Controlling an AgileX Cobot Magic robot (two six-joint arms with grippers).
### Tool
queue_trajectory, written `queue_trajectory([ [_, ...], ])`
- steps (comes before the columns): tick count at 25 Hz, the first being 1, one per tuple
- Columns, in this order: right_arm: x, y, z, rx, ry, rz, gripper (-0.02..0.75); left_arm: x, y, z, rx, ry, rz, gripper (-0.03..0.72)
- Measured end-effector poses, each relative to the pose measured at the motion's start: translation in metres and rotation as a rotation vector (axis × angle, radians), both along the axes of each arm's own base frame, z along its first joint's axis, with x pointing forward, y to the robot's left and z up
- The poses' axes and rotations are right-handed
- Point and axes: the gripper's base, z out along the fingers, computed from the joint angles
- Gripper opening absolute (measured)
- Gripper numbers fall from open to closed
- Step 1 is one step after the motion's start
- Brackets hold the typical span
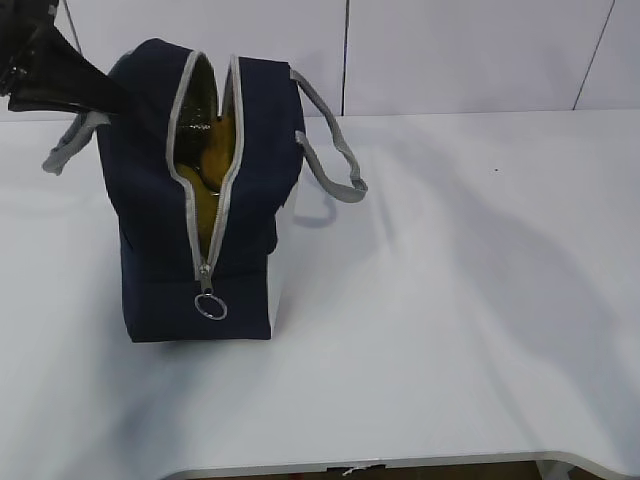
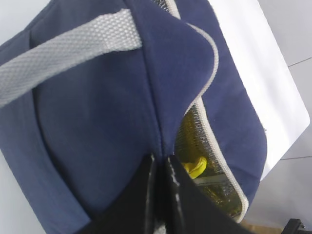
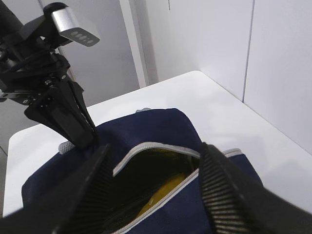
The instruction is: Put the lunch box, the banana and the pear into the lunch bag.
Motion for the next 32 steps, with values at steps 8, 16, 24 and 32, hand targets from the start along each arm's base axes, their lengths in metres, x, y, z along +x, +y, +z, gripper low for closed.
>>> queue_trajectory([
  [8, 0.0001, 0.0, 0.0, 0.0, 0.0, -0.001, 0.463, 0.0, 0.0, 0.0, 0.0, 0.0, 0.0, -0.014],
  [16, 0.0002, -0.0001, 0.0, 0.0, -0.001, -0.002, 0.463, 0.0, 0.0, 0.0, 0.0, 0.0, 0.0, -0.014],
  [24, 0.0007, -0.0003, 0.0001, -0.002, -0.007, -0.007, 0.463, 0.0, 0.0, 0.0, 0.001, -0.002, -0.001, -0.014],
  [32, 0.0008, -0.0003, 0.0001, -0.002, -0.008, -0.008, 0.463, 0.0, 0.0, 0.0, 0.001, -0.002, -0.001, -0.014],
])
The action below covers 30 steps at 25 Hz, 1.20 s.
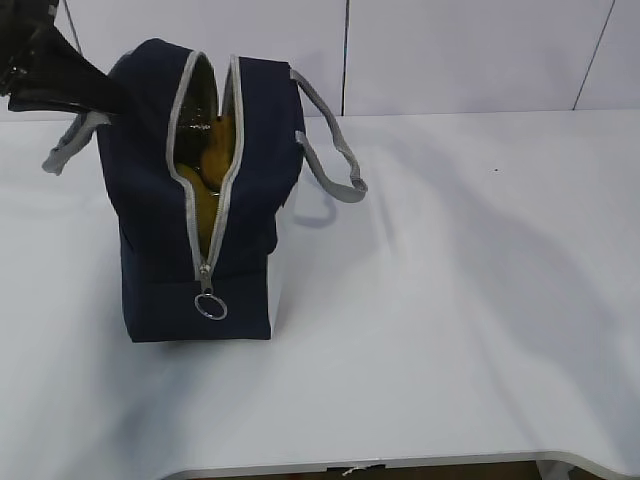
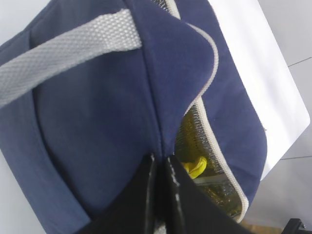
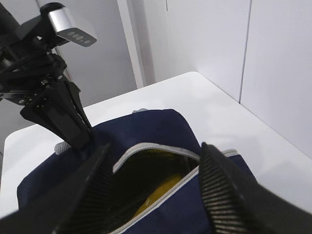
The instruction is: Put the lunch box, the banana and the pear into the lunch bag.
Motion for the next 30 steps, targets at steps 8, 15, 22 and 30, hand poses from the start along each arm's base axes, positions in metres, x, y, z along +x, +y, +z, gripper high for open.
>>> queue_trajectory([
  [8, 0.0, 0.0, 0.0, -0.001, -0.002, 0.0, 0.463, 0.0, 0.0, 0.0, 0.0, 0.0, 0.0, -0.014],
  [15, 0.0001, 0.0, 0.0, -0.001, -0.002, 0.0, 0.454, 0.0, 0.0, 0.0, 0.0, 0.0, 0.0, -0.014],
  [22, 0.0002, -0.0001, 0.0, -0.001, -0.002, -0.002, 0.459, 0.0, 0.0, 0.0, 0.0, 0.0, 0.0, -0.014],
  [30, 0.0008, -0.0004, 0.0001, 0.0, -0.004, -0.009, 0.461, 0.0, 0.0, 0.0, 0.0, 0.0, 0.0, -0.014],
])
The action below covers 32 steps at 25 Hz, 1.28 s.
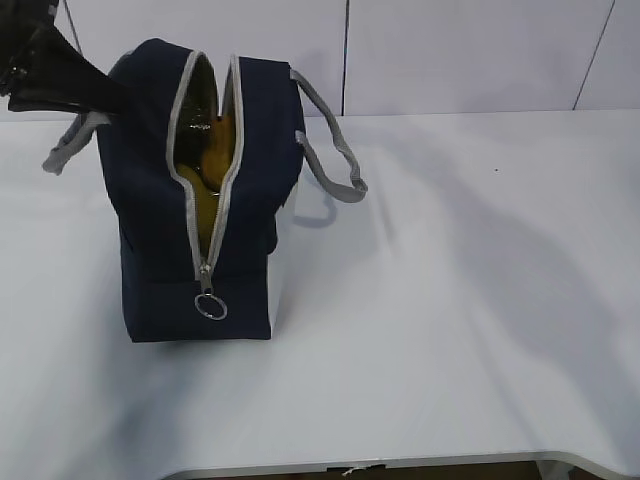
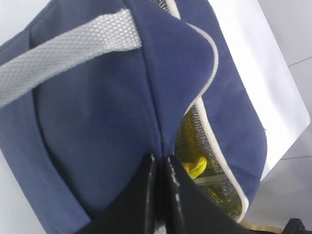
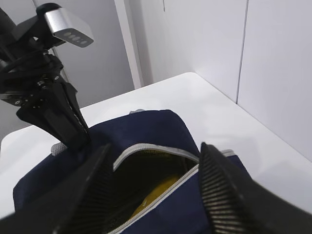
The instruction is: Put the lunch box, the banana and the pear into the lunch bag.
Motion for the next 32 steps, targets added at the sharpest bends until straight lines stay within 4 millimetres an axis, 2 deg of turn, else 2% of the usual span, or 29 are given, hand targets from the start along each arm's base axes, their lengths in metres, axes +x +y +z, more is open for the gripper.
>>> queue_trajectory([
  [32, 0.0004, -0.0002, 0.0001, 0.0, -0.001, -0.004, 0.461, -0.0002, -0.0001, 0.0, 0.0, 0.001, -0.002, -0.014],
])
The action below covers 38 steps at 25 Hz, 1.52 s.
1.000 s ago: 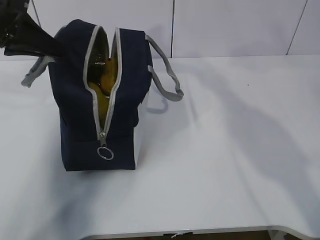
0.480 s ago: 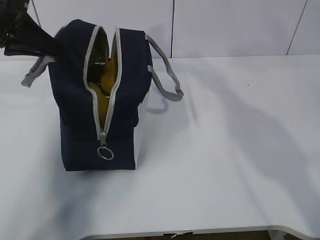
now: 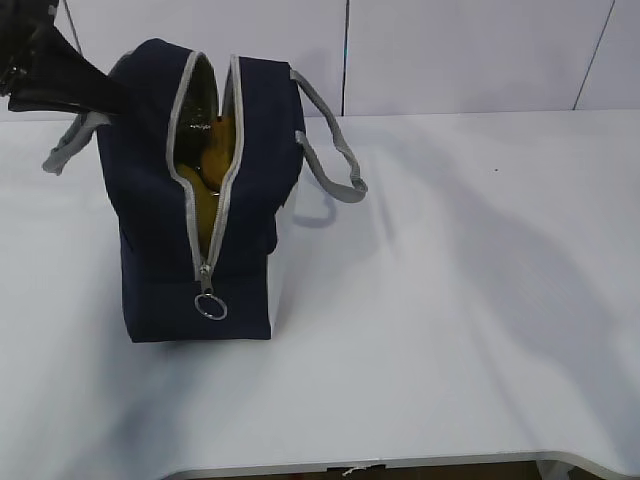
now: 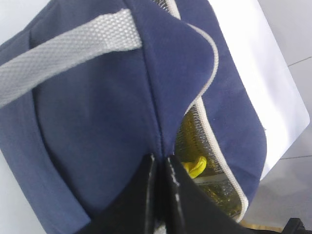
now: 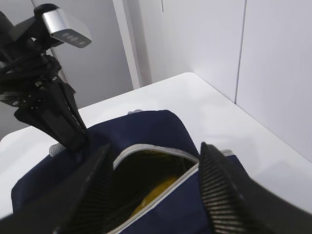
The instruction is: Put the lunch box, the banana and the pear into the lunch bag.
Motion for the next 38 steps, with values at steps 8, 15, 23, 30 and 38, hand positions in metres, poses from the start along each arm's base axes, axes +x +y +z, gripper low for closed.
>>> queue_trajectory([
  [8, 0.0, 0.0, 0.0, 0.001, 0.003, -0.001, 0.461, 0.0, 0.0, 0.0, 0.0, 0.0, 0.0, -0.014],
  [15, 0.0, 0.0, 0.0, 0.003, 0.005, -0.001, 0.461, 0.0, 0.0, 0.0, 0.0, 0.0, 0.0, -0.014],
  [23, 0.003, -0.001, 0.0, 0.004, -0.003, -0.032, 0.461, 0.0, 0.0, 0.0, 0.0, 0.0, 0.0, -0.014],
  [30, 0.016, -0.009, 0.005, 0.038, -0.049, -0.205, 0.461, 0.0, 0.0, 0.0, 0.0, 0.0, 0.0, -0.014],
  [38, 0.033, -0.024, 0.015, 0.131, -0.098, -0.456, 0.461, 0.0, 0.0, 0.0, 0.0, 0.0, 0.0, -0.014],
])
